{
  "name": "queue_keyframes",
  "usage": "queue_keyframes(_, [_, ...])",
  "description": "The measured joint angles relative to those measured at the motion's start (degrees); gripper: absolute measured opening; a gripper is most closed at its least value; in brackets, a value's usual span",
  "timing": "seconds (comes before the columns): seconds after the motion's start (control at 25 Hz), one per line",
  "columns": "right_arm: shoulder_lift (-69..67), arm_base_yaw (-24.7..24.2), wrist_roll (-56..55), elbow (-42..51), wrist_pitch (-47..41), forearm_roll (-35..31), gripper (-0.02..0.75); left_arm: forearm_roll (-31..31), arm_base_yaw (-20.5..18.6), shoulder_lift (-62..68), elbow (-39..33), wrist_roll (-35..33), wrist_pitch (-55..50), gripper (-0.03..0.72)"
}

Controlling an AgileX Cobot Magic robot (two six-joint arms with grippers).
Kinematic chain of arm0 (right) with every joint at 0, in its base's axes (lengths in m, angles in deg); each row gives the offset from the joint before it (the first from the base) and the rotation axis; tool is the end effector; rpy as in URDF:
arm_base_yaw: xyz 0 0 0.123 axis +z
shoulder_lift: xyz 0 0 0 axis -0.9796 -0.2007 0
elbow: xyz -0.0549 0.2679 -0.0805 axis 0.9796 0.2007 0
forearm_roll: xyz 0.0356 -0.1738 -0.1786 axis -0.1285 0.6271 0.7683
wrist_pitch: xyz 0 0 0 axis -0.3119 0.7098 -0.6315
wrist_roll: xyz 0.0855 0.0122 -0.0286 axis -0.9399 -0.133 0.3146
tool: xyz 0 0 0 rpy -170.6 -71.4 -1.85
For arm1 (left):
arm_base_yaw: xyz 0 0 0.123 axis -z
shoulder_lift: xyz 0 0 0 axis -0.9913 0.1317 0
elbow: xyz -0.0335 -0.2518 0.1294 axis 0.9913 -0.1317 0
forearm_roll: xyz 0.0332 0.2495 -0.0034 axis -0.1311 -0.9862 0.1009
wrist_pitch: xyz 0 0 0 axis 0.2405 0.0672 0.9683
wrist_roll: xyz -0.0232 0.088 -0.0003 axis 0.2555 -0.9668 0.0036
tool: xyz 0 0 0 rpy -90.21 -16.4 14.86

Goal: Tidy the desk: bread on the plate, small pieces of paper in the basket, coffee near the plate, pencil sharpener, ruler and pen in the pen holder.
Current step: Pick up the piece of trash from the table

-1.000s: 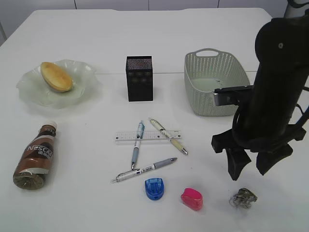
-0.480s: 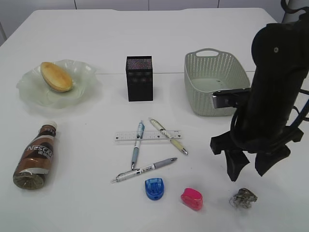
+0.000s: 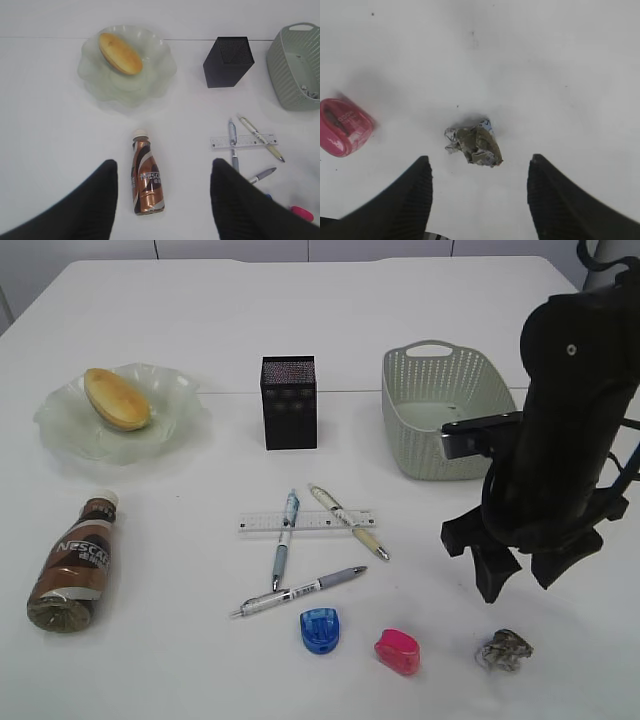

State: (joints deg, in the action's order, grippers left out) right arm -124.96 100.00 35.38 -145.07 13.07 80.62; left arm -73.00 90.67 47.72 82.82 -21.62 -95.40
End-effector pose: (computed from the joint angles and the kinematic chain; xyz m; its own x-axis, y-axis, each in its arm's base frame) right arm 0.2951 0.1166 0.1956 -0.9777 -0.2097 0.0139 -0.2098 0.9777 -0.0024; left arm 0.1962 -0.0342 0.4779 -0.6982 -0.0805 -0.7114 0.0633 0.9828 -0.1733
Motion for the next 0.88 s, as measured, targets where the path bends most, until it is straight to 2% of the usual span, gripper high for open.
queue_keyframes(0.52, [-6.0,0.0,0.0,0.1,-0.1,-0.4,0.443,-0.1,0.0,0.0,0.0,0.0,0.0,0.434])
queue_keyframes(0.88, [-6.1,0.0,0.0,5.8,3.7,-0.7,0.443,-0.1,0.0,0.0,0.0,0.0,0.0,0.434])
